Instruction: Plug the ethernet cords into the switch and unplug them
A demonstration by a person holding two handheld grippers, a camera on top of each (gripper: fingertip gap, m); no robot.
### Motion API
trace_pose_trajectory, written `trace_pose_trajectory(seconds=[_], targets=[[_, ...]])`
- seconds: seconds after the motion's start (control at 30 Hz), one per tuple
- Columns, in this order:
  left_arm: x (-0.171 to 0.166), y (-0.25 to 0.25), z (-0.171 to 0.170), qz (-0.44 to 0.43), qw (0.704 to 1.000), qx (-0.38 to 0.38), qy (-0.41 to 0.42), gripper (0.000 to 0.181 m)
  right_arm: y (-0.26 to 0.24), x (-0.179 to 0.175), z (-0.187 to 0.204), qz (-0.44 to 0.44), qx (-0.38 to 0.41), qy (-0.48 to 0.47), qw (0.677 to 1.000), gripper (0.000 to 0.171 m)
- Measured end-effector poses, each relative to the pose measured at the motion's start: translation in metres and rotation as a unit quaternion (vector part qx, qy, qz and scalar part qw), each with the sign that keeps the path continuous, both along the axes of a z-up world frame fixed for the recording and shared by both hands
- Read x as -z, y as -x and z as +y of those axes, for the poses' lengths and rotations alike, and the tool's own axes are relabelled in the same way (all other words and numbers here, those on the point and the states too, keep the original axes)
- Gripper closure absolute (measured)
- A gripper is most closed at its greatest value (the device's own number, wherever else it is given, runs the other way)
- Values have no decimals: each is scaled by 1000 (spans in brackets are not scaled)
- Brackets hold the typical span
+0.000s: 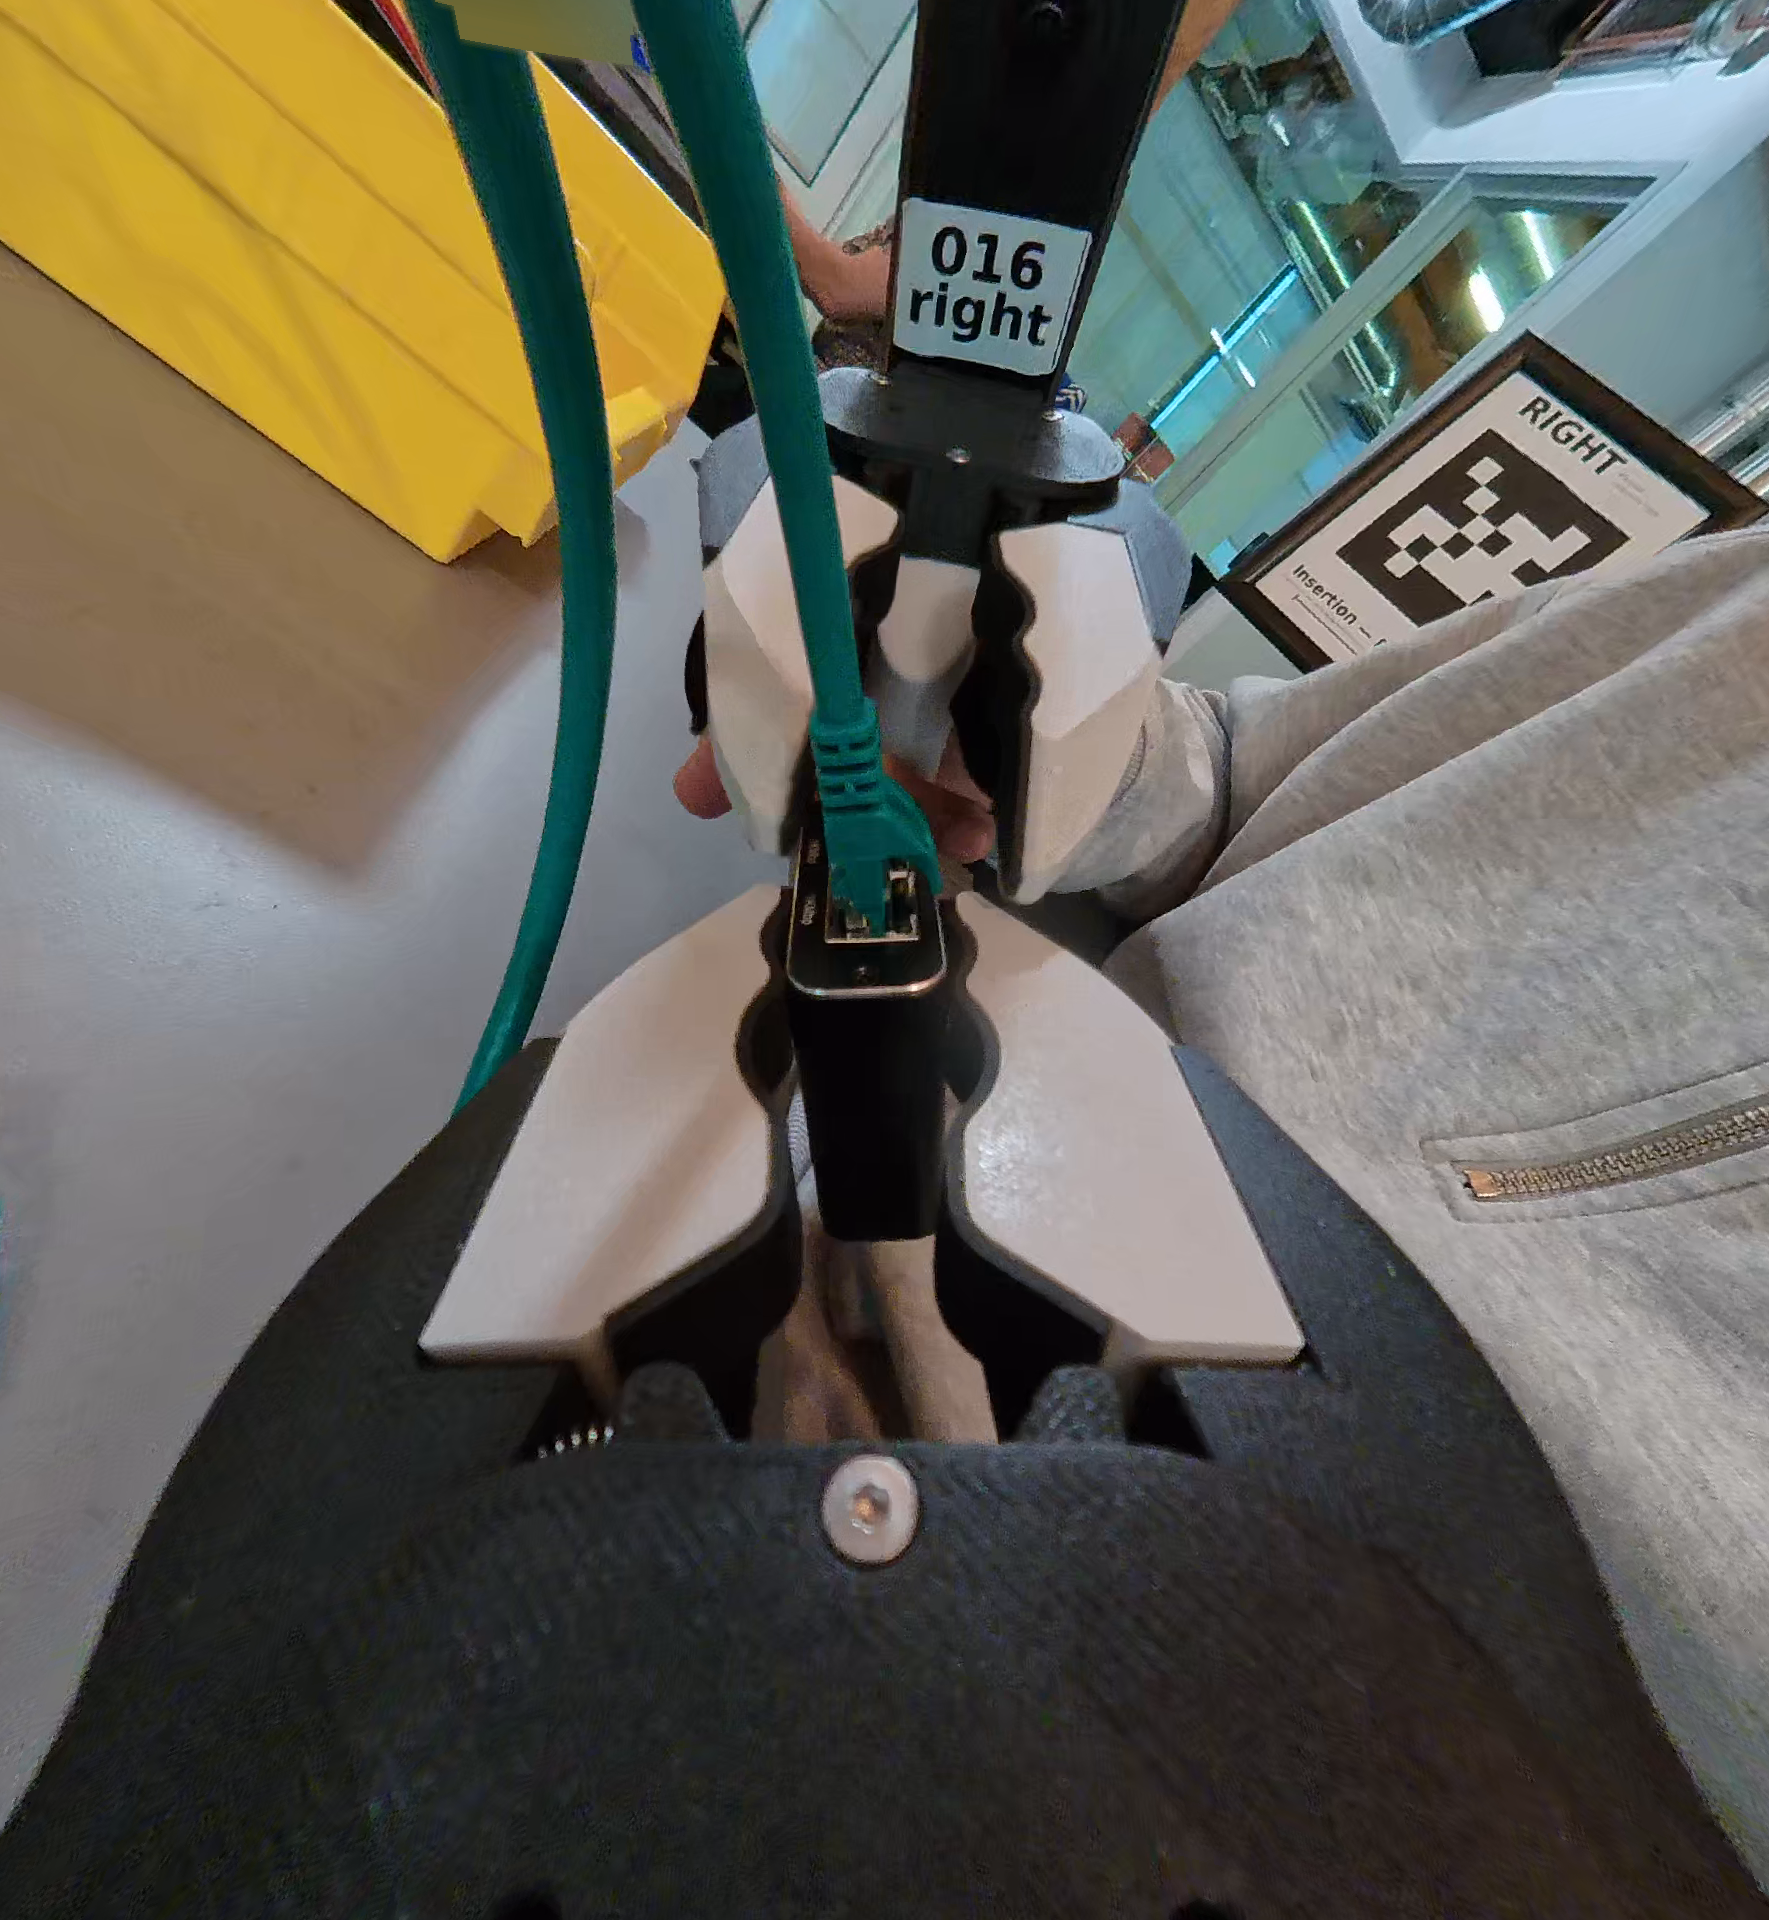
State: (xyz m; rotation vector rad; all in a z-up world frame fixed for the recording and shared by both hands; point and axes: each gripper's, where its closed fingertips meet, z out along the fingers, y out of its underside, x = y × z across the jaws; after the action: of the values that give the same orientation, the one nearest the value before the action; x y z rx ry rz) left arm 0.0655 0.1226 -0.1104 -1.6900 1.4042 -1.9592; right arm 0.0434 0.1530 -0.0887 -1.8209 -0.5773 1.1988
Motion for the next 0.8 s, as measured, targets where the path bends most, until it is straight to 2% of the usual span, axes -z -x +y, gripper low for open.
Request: trace_pose_trajectory(seconds=[0.13,0.53,0.8], targets=[[1,1,-1,3,1000,4,2,156,1,5,0,-17,-6,-9,1000,154],[4,1,-4,10,1000,12,-3,156,-1,5,0,14,-20,0,1000,154],[8,1,-4,20,1000,11,-14,156,-1,8,0,-5,-21,-10,1000,156]])
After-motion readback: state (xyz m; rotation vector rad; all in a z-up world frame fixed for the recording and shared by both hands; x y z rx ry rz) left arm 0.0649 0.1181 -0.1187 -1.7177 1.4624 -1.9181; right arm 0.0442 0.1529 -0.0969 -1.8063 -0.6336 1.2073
